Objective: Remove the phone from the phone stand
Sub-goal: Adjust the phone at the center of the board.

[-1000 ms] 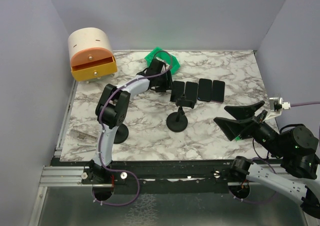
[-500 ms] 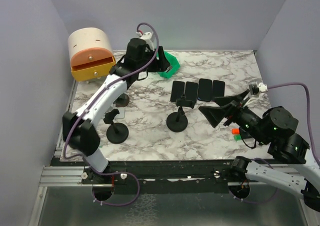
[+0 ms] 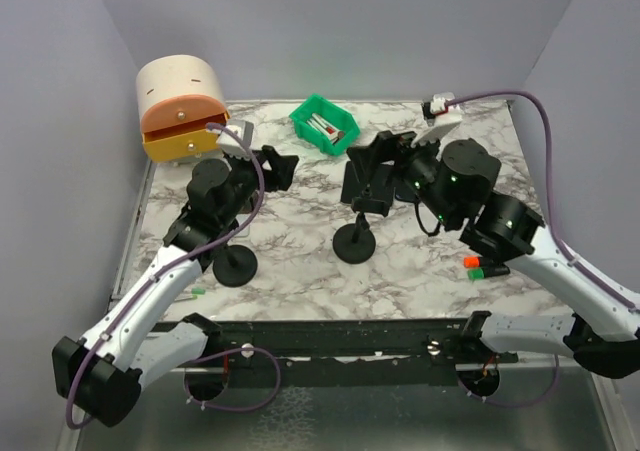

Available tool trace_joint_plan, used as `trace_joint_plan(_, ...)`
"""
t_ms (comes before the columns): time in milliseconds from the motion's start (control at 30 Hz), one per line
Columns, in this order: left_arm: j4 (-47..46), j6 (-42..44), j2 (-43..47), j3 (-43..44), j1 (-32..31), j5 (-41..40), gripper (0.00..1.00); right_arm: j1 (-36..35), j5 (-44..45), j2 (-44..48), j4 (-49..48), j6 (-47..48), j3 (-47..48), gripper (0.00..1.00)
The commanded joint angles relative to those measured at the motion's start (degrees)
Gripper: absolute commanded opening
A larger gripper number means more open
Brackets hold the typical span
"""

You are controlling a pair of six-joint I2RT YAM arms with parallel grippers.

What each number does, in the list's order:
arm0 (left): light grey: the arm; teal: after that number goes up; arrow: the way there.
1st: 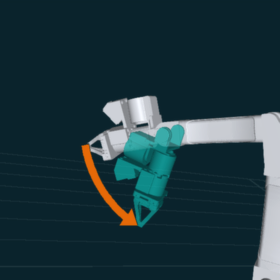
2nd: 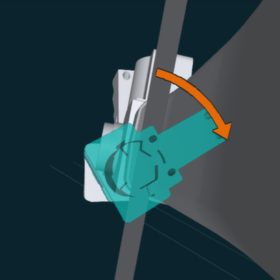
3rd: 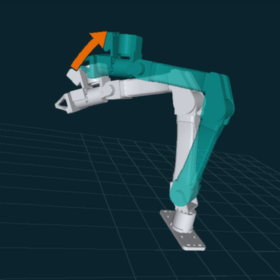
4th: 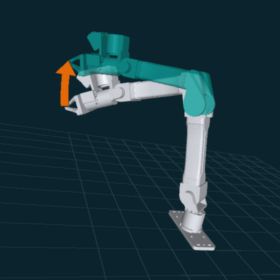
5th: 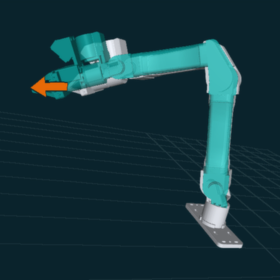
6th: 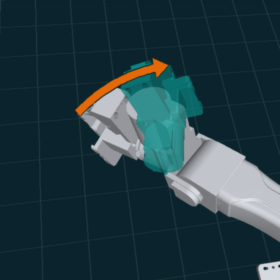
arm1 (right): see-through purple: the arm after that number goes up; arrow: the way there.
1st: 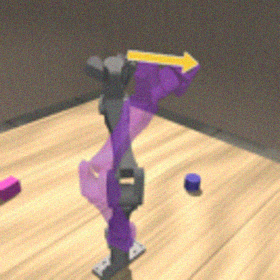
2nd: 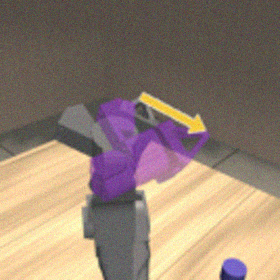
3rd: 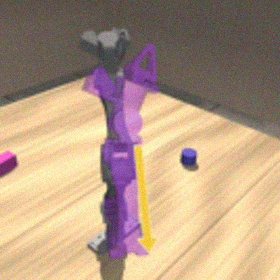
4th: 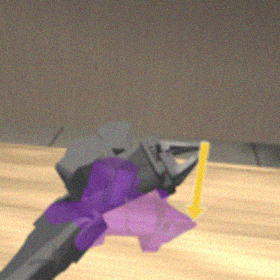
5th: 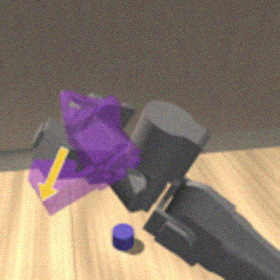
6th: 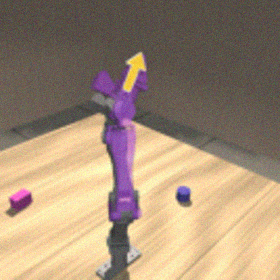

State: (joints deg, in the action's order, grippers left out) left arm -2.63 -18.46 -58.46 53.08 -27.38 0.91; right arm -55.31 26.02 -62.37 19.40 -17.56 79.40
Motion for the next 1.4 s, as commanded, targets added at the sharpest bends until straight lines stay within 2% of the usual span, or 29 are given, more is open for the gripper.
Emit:
trace_joint_plan(0, -10.3, 2.7, 7.6, -7.5, 0.2, -4.7, 0.72, 7.0, 3.6, -3.9, -2.6, -1.1, 5.6, 0.99)
trace_joint_plan(100, -12.4, 3.2, 11.5, -11.1, 0.1, -6.4, 0.72, 22.3, -8.6, -5.9, 0.5, -9.6, 5.9, 0.98)
trace_joint_plan(200, -13.1, 2.9, 14.9, -14.1, 0.1, -7.5, 0.71, 38.3, -17.8, -6.1, 0.9, -16.5, 0.4, 0.95)
trace_joint_plan(267, -13.2, 2.9, 16.9, -15.9, 0.1, -7.8, 0.71, 44.4, -21.4, -4.5, -1.7, -18.9, -6.8, 0.89)
trace_joint_plan(333, -13.1, 2.4, 17.8, -17.1, 0.1, -8.8, 0.71, 46.6, -21.7, -2.8, -4.5, -19.9, -14.2, 0.8)
trace_joint_plan(433, -12.0, 1.3, 17.9, -16.8, 0.1, -9.5, 0.71, 46.9, -23.1, -2.2, -8.2, -21.5, -24.4, 0.62)
trace_joint_plan(533, -12.1, 0.0, 17.6, -16.7, 0.1, -8.4, 0.71, 47.0, -29.6, -3.4, -14.3, -24.0, -34.1, 0.41)
trace_joint_plan(600, -12.3, -0.4, 17.6, -16.9, 0.0, -7.9, 0.71, 46.8, -33.7, -4.4, -20.8, -25.4, -40.3, 0.32)
trace_joint_plan(733, -11.6, 0.0, 17.8, -17.2, -1.1, -8.6, 0.71, 45.4, -37.5, -7.0, -30.3, -26.9, -47.8, 0.19)
trace_joint_plan(933, -11.1, 1.9, 18.1, -17.3, -2.7, -10.7, 0.71, 41.3, -37.2, -15.3, -37.1, -28.6, -51.2, 0.02)
trace_joint_plan(1133, -11.0, 2.2, 17.7, -17.3, -3.4, -10.7, 0.71, 37.3, -35.2, -23.1, -41.7, -30.8, -50.4, 0.0)
trace_joint_plan(1367, -10.7, 3.4, 18.0, -17.4, -4.9, -12.2, 0.71, 35.5, -32.4, -27.5, -44.6, -33.3, -49.4, 0.0)
